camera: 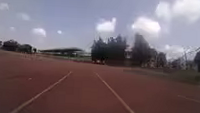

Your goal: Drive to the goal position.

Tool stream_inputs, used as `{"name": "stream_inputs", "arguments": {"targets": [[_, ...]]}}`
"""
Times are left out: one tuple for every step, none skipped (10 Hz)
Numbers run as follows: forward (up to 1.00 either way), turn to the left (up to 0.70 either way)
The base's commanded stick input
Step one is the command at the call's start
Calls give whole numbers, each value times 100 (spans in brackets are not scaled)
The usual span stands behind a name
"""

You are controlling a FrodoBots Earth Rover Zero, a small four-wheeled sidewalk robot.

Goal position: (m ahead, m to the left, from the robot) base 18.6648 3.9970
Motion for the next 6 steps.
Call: {"name": "stream_inputs", "arguments": {"targets": [[70, 0], [70, 0], [70, 0], [70, 0], [70, 0], [70, 0]]}}
